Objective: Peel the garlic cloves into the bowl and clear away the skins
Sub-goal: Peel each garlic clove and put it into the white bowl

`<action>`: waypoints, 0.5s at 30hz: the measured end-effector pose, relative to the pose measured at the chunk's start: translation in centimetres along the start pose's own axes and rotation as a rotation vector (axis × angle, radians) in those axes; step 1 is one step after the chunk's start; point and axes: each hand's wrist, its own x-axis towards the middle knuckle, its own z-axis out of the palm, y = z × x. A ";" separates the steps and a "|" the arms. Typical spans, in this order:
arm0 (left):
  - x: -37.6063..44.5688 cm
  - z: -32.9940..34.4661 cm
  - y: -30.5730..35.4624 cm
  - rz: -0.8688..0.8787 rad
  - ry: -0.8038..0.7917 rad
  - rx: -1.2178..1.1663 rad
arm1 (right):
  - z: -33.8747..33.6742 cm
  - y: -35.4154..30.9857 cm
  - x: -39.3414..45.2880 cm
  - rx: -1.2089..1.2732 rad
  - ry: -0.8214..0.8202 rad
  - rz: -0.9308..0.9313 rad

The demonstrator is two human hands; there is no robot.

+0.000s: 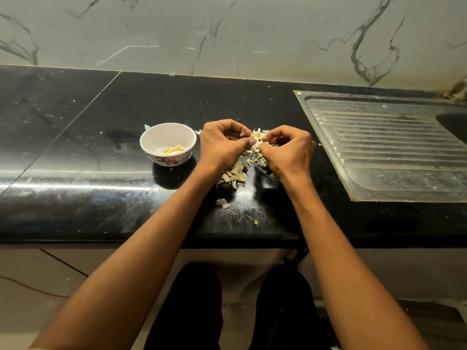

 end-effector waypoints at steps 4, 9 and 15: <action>-0.1 0.0 0.0 0.010 0.002 0.032 | 0.0 0.0 0.1 0.076 -0.005 0.035; -0.1 0.0 0.0 0.018 0.006 0.055 | 0.0 -0.2 0.2 0.114 0.025 0.067; -0.1 -0.1 0.1 0.017 0.007 0.055 | 0.0 -0.2 0.0 0.107 0.028 0.004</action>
